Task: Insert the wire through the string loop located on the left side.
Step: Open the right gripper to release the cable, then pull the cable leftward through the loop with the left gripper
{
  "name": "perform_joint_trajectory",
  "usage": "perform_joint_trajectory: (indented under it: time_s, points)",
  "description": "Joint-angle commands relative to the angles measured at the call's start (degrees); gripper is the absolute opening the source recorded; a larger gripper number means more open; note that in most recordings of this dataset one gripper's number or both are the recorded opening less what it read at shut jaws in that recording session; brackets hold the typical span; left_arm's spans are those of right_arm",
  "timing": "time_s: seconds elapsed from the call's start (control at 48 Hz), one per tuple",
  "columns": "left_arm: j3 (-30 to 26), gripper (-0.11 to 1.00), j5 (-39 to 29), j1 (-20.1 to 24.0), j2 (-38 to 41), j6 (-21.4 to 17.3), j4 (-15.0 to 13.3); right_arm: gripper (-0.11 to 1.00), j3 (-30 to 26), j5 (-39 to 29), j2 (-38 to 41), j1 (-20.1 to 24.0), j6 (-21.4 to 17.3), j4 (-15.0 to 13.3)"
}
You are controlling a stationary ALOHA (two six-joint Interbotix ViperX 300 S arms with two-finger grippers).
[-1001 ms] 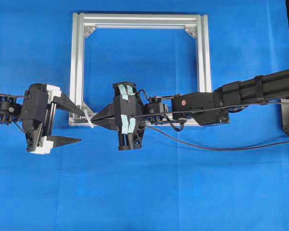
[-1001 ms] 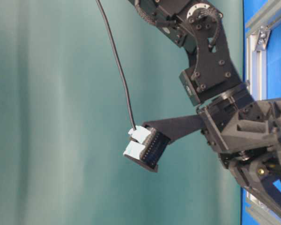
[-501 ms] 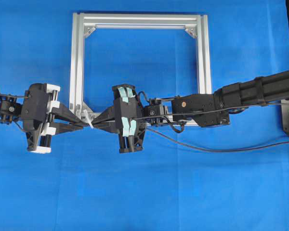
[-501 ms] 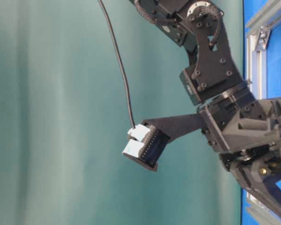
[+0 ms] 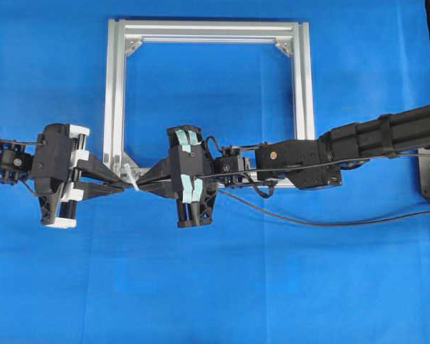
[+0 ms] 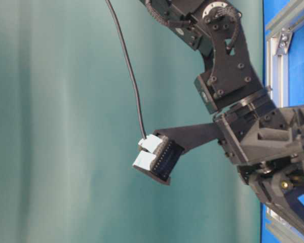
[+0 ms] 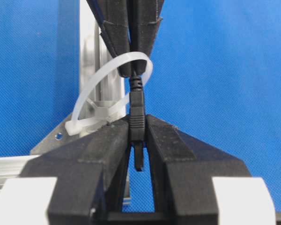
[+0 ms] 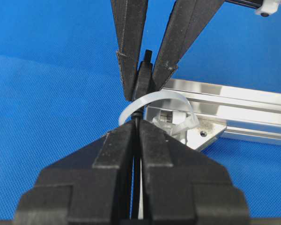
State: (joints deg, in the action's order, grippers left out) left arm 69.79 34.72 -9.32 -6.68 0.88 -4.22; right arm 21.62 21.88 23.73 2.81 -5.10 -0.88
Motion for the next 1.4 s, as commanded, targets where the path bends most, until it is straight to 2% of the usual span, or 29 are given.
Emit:
perform_joint_trajectory:
  time_s: [0.0,0.188,0.25,0.355,0.521,0.584,0.918,1.147,1.293,1.376]
  points:
    - [-1.1,0.08,0.3,-0.1,-0.6,0.0,0.1,0.0,-1.1,-0.4,-1.1,-0.5,-0.1,0.4]
    - [-1.1,0.08,0.3,-0.2,-0.6,0.1,0.0,0.01,-1.1,-1.6,-1.2,-0.7,-0.3,0.5]
    - [-1.1,0.08,0.4,-0.1,-0.6,0.3,0.0,0.07,-1.1,-2.2,-1.2,-0.7,-0.3,0.5]
    - [-1.1,0.08,0.4,-0.2,-0.6,0.4,0.1,0.31,-1.1,-3.5,-1.2,-0.7,-0.4,0.6]
    - [-1.1,0.08,0.3,-0.1,-0.6,0.4,0.0,0.81,-0.8,-5.2,-1.5,-0.7,-0.2,0.5]
    - [-1.1,0.08,0.4,-0.1,-0.6,0.4,0.0,0.93,-0.6,-5.3,-1.7,-0.7,-0.2,0.5]
    - [-0.9,0.08,0.3,-0.2,-1.0,0.4,0.0,0.94,-0.6,-5.0,-1.7,-0.7,-0.2,0.5]
    - [2.8,0.08,-1.2,-0.1,-6.7,0.4,0.0,0.94,-0.6,-5.2,-1.7,-0.7,-0.2,0.4]
    - [5.9,0.08,-6.2,-0.1,-13.4,0.8,0.0,0.94,-0.6,-5.0,-1.7,-0.7,-0.2,0.4]
    - [6.7,0.08,-12.1,-0.1,-17.9,0.9,0.0,0.94,-0.7,-5.0,-1.8,-0.7,-0.1,0.4]
